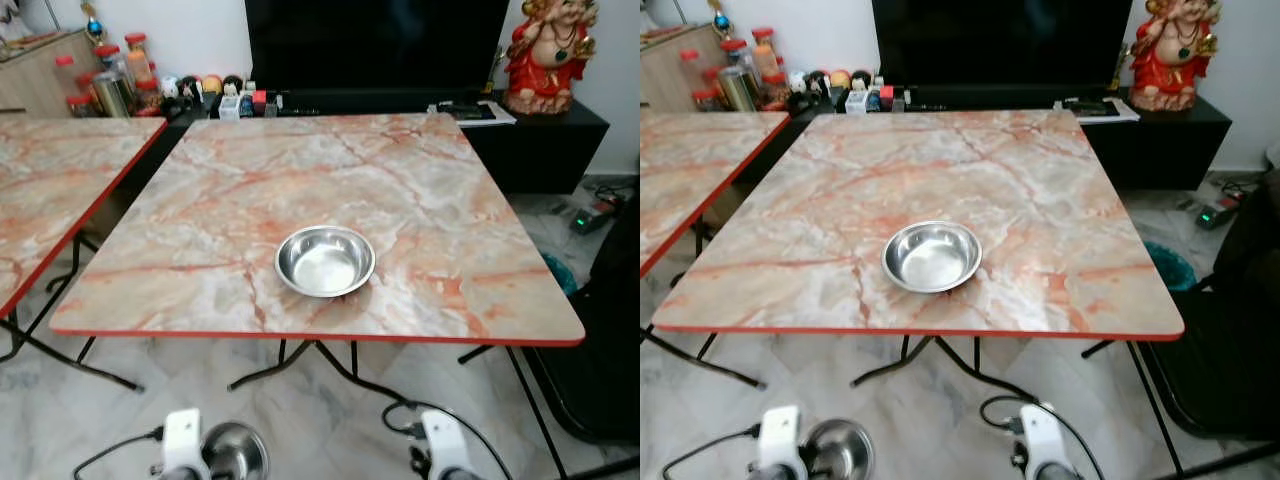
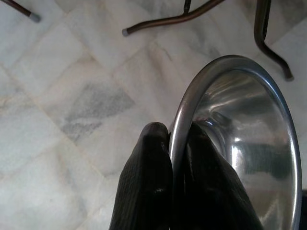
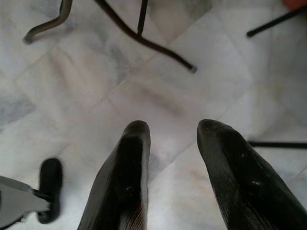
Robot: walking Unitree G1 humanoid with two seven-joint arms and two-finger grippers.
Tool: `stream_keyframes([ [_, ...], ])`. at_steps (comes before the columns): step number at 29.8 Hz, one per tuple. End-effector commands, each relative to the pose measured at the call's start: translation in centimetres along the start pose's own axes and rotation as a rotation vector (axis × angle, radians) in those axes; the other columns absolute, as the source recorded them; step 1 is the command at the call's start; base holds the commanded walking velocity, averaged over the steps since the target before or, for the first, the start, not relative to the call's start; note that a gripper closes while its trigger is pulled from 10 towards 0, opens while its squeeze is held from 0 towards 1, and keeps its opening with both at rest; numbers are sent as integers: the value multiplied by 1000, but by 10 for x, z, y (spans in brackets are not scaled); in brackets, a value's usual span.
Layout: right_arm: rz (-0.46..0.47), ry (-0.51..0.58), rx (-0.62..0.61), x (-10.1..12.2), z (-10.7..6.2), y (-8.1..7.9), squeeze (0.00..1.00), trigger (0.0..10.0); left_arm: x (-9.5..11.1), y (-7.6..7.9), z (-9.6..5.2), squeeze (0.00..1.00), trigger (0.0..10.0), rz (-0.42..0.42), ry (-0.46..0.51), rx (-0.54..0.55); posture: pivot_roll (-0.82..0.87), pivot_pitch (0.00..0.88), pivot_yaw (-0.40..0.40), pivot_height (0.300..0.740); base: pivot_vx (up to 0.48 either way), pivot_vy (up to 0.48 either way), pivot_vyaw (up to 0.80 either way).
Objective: Setting the table
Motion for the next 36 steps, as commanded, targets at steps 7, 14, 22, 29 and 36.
stream_keyframes([
  [7,20,14,13,6,1,-8,0,10000,9,-9,0,0,10000,17,23,23,-8,0,-7,719,0,0,0],
  [14,27,18,10,7,1,-7,0,10000,7,-8,0,0,10000,21,23,20,-11,0,-10,719,0,-229,0],
  [22,25,16,10,7,1,-5,0,10000,7,-7,0,0,10000,22,21,18,-10,0,-16,719,0,-304,0],
  [29,23,16,11,6,1,-5,0,10000,6,-6,0,0,10000,21,23,14,-10,0,-20,719,0,-348,0],
  [36,21,13,10,5,1,-4,0,10000,6,-5,0,0,10000,19,23,14,-13,0,-21,719,0,-367,0],
])
Point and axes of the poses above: a point about 5 cm out from each wrist's last joint towards the gripper, its own z axis pointing out of the wrist towards the gripper, its own x axis along the axis of the wrist's last joint, y = z × x, the point moved 4 cm from there along z, pointing out of the wrist towards the gripper, and after that the axes turned 13 degrees about -z, right-handed, at the moved point
